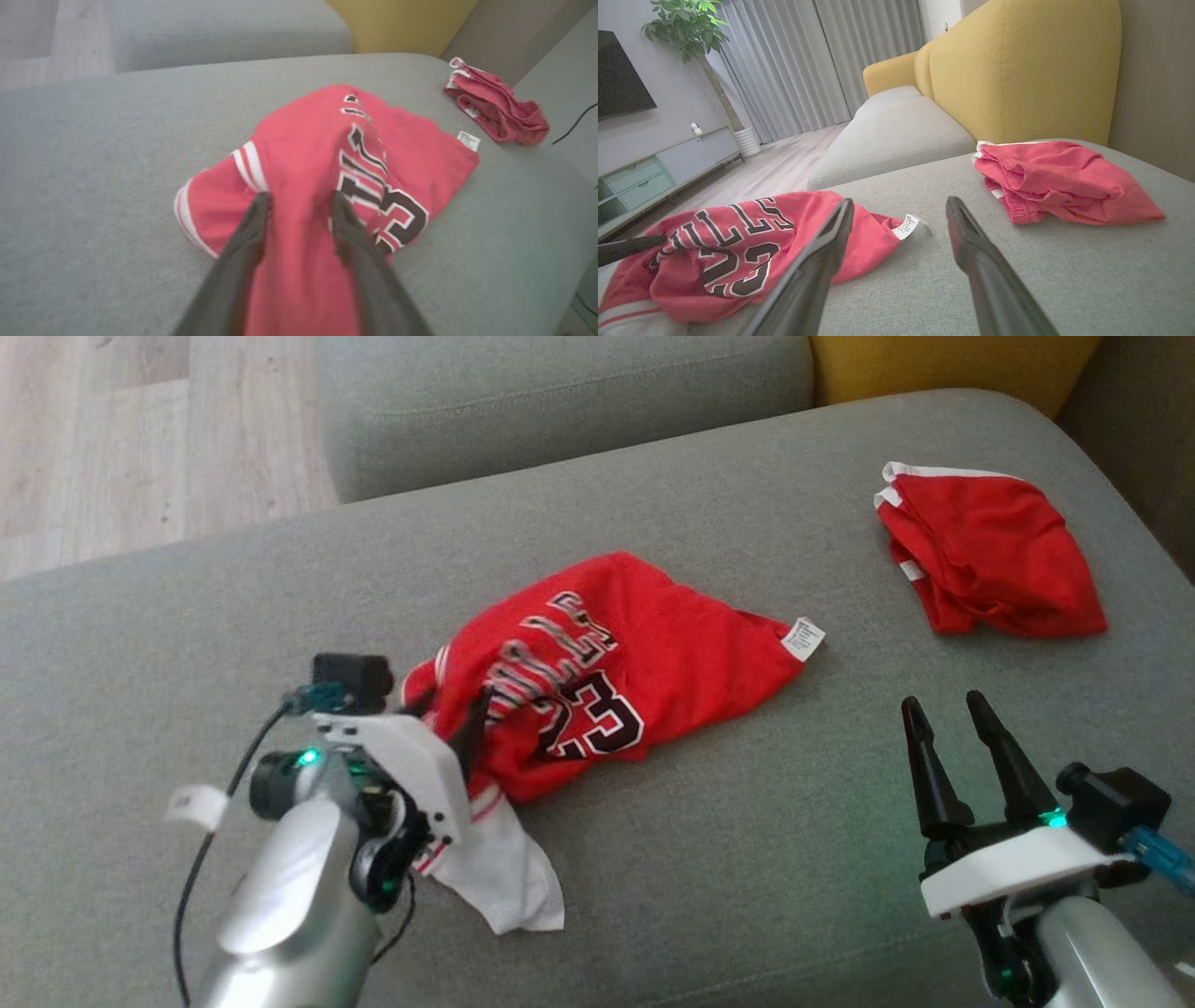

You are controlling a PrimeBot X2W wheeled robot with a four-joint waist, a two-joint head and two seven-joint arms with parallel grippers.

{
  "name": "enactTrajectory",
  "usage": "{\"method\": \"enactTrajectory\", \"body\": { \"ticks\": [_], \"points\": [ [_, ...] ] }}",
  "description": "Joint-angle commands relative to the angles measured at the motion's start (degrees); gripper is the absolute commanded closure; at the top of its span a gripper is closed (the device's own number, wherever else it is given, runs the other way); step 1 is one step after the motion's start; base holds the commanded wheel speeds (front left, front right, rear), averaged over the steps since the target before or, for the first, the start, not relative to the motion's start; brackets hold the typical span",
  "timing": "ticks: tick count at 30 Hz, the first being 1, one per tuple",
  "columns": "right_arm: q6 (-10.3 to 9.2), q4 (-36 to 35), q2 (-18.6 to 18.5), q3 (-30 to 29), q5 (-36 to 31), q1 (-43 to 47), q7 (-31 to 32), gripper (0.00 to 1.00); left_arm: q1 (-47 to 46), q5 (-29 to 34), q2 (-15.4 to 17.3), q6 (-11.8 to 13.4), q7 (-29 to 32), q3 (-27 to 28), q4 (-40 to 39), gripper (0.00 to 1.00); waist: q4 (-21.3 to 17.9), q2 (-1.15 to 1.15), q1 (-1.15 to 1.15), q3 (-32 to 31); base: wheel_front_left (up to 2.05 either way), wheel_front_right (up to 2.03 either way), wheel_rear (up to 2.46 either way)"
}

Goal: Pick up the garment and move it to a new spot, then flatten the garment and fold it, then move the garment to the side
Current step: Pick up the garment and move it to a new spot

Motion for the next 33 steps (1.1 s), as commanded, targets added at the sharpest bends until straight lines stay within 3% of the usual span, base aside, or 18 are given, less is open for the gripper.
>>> {"method": "enactTrajectory", "body": {
  "ticks": [1,7,14,25,33],
  "points": [
    [0.42,-1.9,-1.58,0.98,0.55,-1.79,-0.63,0.0,-4.69,0.3,1.47,-0.15,-2.54,1.99,-2.04,0.0,-0.13,0.0,0.0,0.21,0.0,0.0,0.0],
    [0.42,-1.85,-1.98,0.96,0.67,-1.21,-0.63,0.0,-5.69,1.87,2.67,-0.31,-12.35,1.75,-1.92,0.0,1.38,0.0,0.0,-0.12,0.0,0.0,0.0],
    [0.42,-2.38,-1.84,0.44,0.45,-0.24,-0.63,0.0,-2.14,3.32,4.64,3.22,-20.56,3.88,-10.34,0.0,4.16,0.0,0.0,-1.19,0.0,0.0,0.0],
    [0.42,-4.11,-1.63,-1.53,0.15,2.18,-0.63,0.0,15.0,6.71,3.24,10.81,-23.39,6.82,-26.05,0.0,6.86,0.0,0.0,-1.09,0.0,0.0,0.0],
    [0.42,-4.23,-2.28,-1.76,0.34,3.06,-0.45,0.0,21.9,6.91,0.16,10.94,-23.43,7.84,-30.72,0.0,7.75,0.0,0.0,-0.75,0.0,0.0,0.0]
  ]
}}
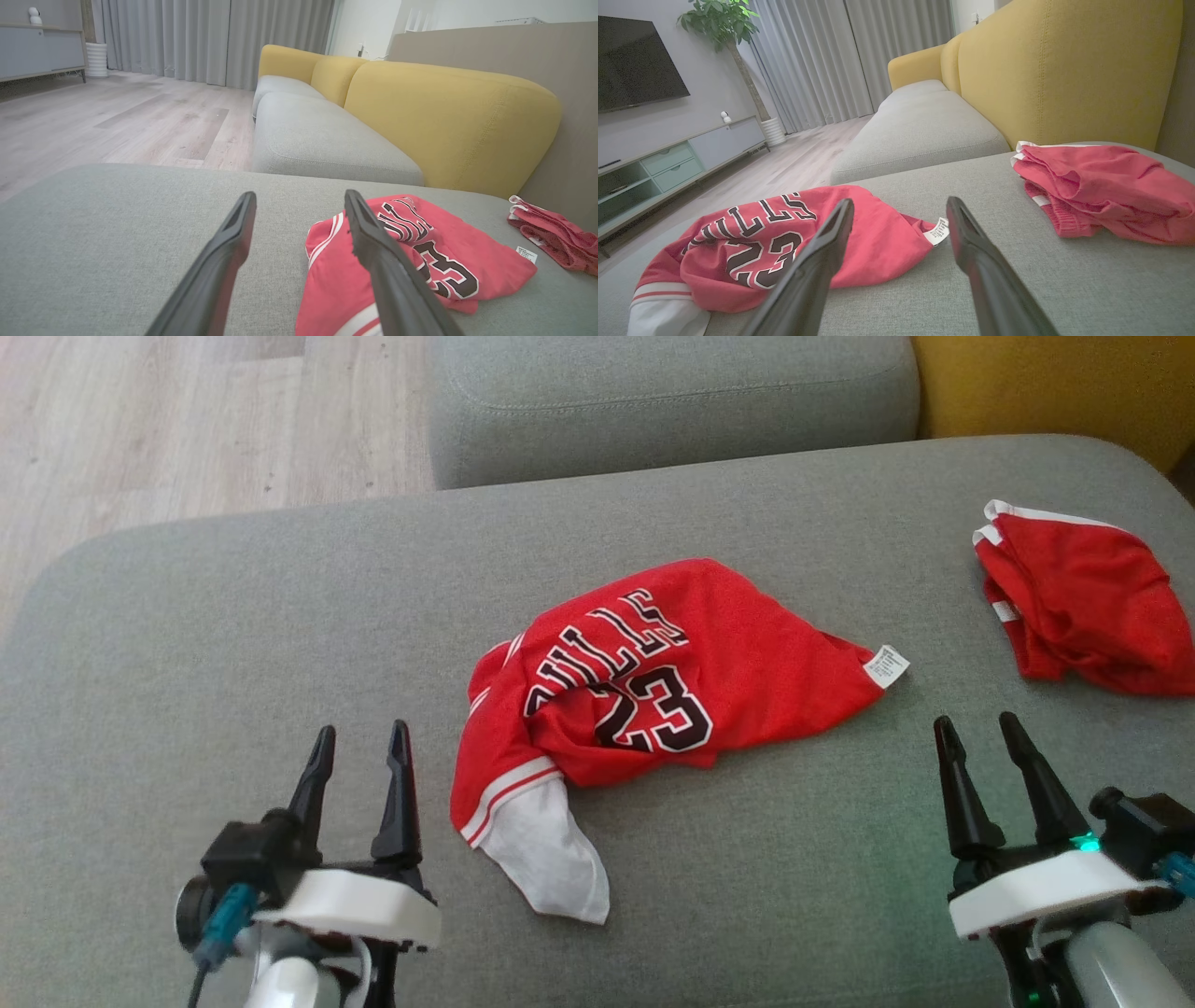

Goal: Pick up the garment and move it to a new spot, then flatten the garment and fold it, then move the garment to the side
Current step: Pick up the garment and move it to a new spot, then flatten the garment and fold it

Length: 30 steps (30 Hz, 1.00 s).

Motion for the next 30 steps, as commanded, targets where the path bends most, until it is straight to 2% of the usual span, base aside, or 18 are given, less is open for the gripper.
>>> {"method": "enactTrajectory", "body": {
  "ticks": [1,8,12,17,23,29,30],
  "points": [
    [0.42,-2.01,-1.24,0.86,-0.1,-0.61,-0.39,0.0,-2.36,1.3,0.09,-0.16,-0.69,1.6,-2.59,0.0,0.03,0.0,0.0,0.06,0.0,0.0,0.0],
    [0.42,-1.9,-1.6,1.11,0.01,-1.03,0.0,0.0,-2.19,2.76,-0.31,-0.1,-0.69,1.71,-2.61,0.0,-0.12,0.0,0.0,0.27,0.0,0.0,0.0],
    [0.42,-1.18,-2.7,1.81,0.77,-2.64,2.51,0.0,-2.55,2.79,-0.42,-0.17,-0.69,1.56,-2.27,0.0,0.2,0.0,0.0,0.68,0.0,0.0,0.0],
    [0.42,1.75,-6.16,4.56,3.86,-9.88,10.42,0.0,-3.97,2.23,-0.45,0.16,-0.7,-0.35,-2.18,0.0,2.14,0.0,0.0,3.14,0.0,0.0,0.0],
    [0.42,9.5,-10.81,9.92,9.06,-20.73,21.01,0.0,-6.29,1.33,-0.46,1.62,-0.7,-3.23,-2.01,0.0,6.29,0.0,0.0,6.51,0.0,0.0,0.0],
    [0.42,18.78,-12.42,13.36,15.28,-25.63,31.11,0.0,-7.15,0.91,-0.46,2.82,-0.7,-4.49,-1.9,0.0,10.57,0.0,0.0,8.16,0.0,0.0,0.0],
    [0.42,18.78,-12.42,13.36,15.28,-25.63,31.11,0.0,-7.15,0.91,-0.46,2.82,-0.7,-4.49,-1.9,0.0,10.57,0.0,0.0,8.16,0.0,0.0,0.0]
  ]
}}
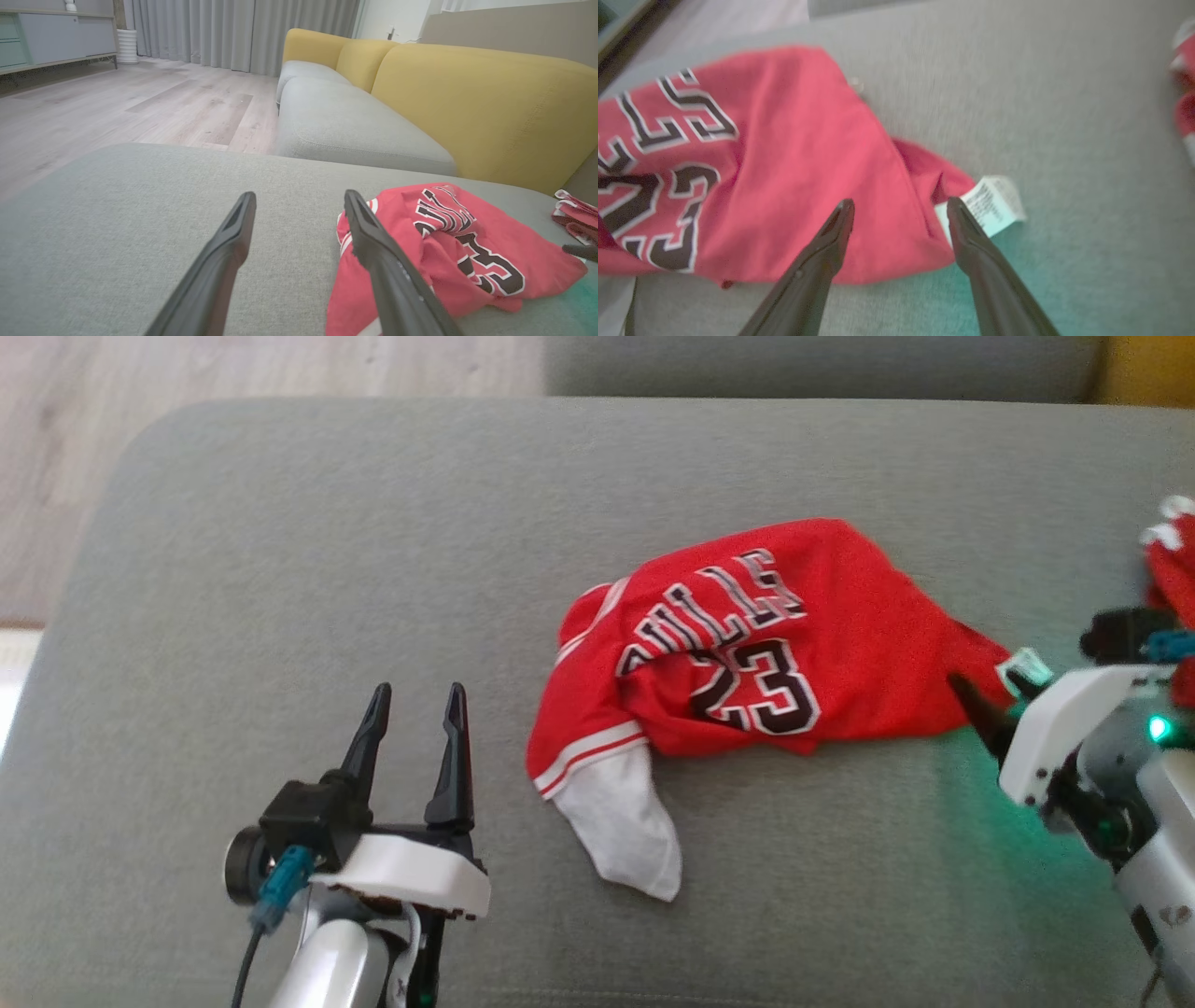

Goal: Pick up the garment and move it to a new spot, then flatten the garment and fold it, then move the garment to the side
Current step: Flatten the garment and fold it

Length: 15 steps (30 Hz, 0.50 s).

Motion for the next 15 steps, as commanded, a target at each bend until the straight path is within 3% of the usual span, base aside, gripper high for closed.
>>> {"method": "enactTrajectory", "body": {
  "ticks": [1,6,7,9,15],
  "points": [
    [0.42,-1.23,-1.42,0.63,0.26,-1.43,0.15,0.0,-2.46,-0.3,-0.02,0.29,-0.69,1.85,-1.77,0.0,1.51,0.0,0.0,0.95,0.0,0.0,0.0],
    [0.42,2.42,-1.36,2.34,3.0,-1.54,3.38,0.0,-2.12,-0.27,-0.02,0.52,-0.69,2.36,-1.88,0.0,3.01,0.0,0.0,1.04,0.0,0.0,0.0],
    [0.42,2.56,-1.38,2.78,3.35,-1.45,3.37,0.38,-2.04,-0.25,-0.02,0.5,-0.69,2.46,-1.87,0.0,3.11,0.0,0.0,0.97,0.0,0.0,0.0],
    [0.42,2.46,-1.59,3.45,3.78,-1.33,2.21,1.0,-1.89,-0.2,-0.02,0.47,-0.69,2.64,-1.75,0.0,3.15,0.0,0.0,0.61,0.0,0.0,0.0],
    [0.42,-1.02,-3.64,4.93,5.11,-1.61,-1.57,1.0,-1.22,-0.13,-0.02,0.12,-0.69,3.09,-1.3,0.0,2.65,0.0,0.0,-0.86,0.0,0.0,0.0]
  ]
}}
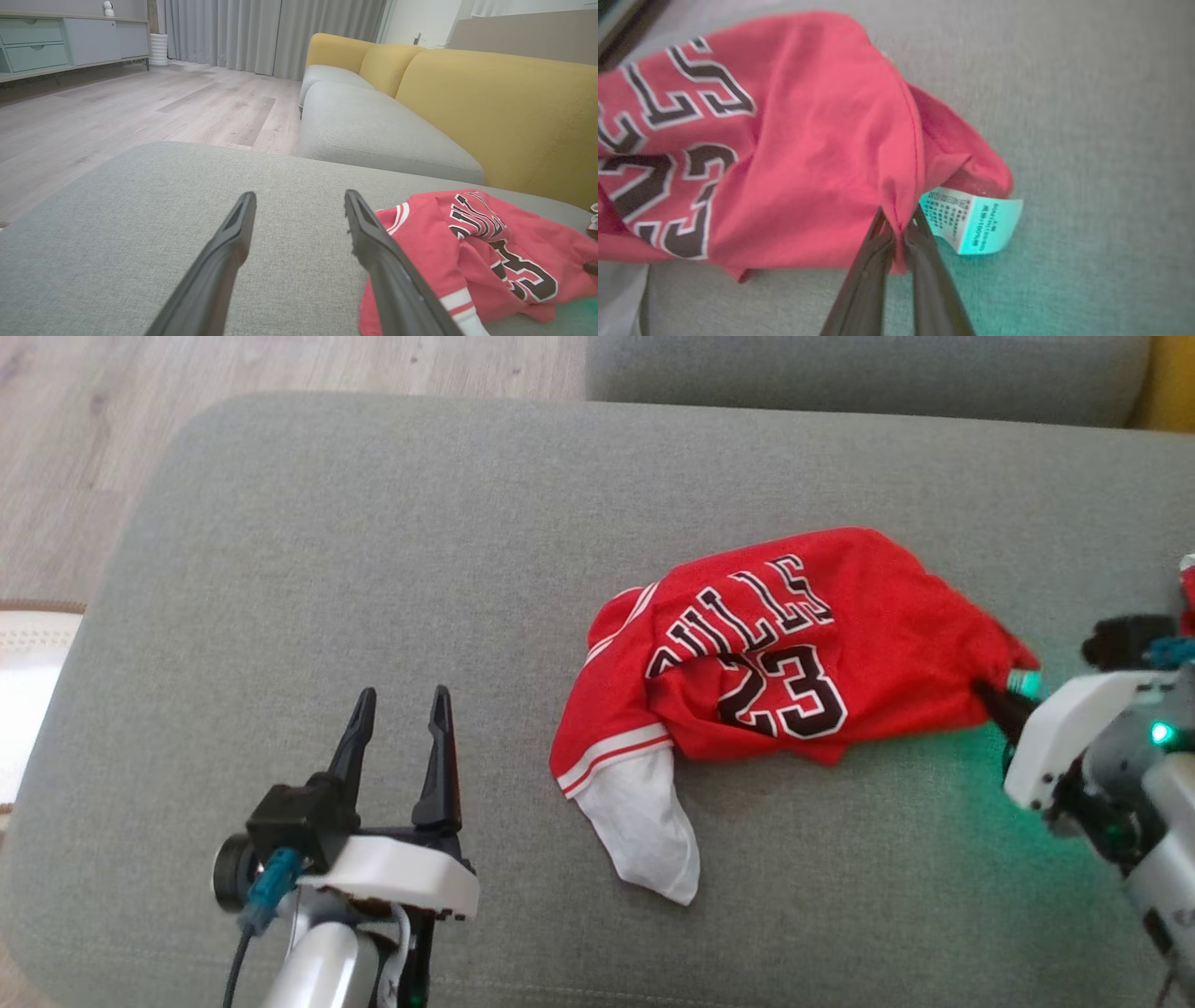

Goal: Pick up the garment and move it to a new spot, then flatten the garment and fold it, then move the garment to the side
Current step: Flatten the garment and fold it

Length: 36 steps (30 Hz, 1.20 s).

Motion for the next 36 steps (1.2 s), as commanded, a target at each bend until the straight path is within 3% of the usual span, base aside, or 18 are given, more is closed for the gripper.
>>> {"method": "enactTrajectory", "body": {
  "ticks": [1,10,19,20,21,22,26,36],
  "points": [
    [0.42,-3.33,-2.37,0.3,0.68,-1.64,-1.46,1.0,-1.43,-0.08,-0.01,-0.15,-0.69,1.71,-1.63,0.0,-0.12,0.0,0.0,-0.38,0.0,0.0,0.0],
    [0.42,-14.48,-9.0,-0.46,0.73,-11.28,-0.96,1.0,-2.42,-1.51,-0.01,0.41,-0.69,-1.09,-2.67,0.0,5.13,0.0,0.0,3.45,0.0,0.0,0.0],
    [0.42,-5.2,-11.15,0.97,-0.49,-25.1,2.64,1.0,-5.63,-4.39,-0.02,3.45,-0.69,-6.84,-5.02,0.0,13.81,0.0,0.0,11.27,0.0,0.0,0.0],
    [0.42,-3.61,-11.16,1.53,-0.76,-26.15,2.5,0.87,-5.91,-4.62,-0.02,3.8,-0.69,-7.27,-5.25,0.0,14.25,0.0,0.0,11.92,0.0,0.0,0.0],
    [0.42,-2.01,-10.93,2.05,-0.95,-27.03,2.02,0.53,-6.19,-4.83,-0.02,4.1,-0.69,-7.66,-5.41,0.0,14.58,0.0,0.0,12.37,0.0,0.0,0.0],
    [0.42,-0.59,-10.58,2.6,-1.3,-27.77,0.93,0.0,-6.41,-4.97,-0.02,4.39,-0.69,-7.95,-5.5,0.0,14.73,0.0,0.0,12.6,0.0,0.0,0.0],
    [0.42,4.05,-8.04,4.17,-0.95,-28.83,-4.52,0.0,-7.06,-5.13,-0.02,5.28,-0.69,-8.33,-5.21,0.0,13.92,0.0,0.0,12.58,0.0,0.0,0.0],
    [0.42,-0.87,-7.98,10.63,0.03,-25.92,-20.32,0.0,-7.06,-3.97,-0.02,4.48,-0.69,-5.82,-3.19,0.0,5.93,0.0,0.0,7.75,0.0,0.0,0.0]
  ]
}}
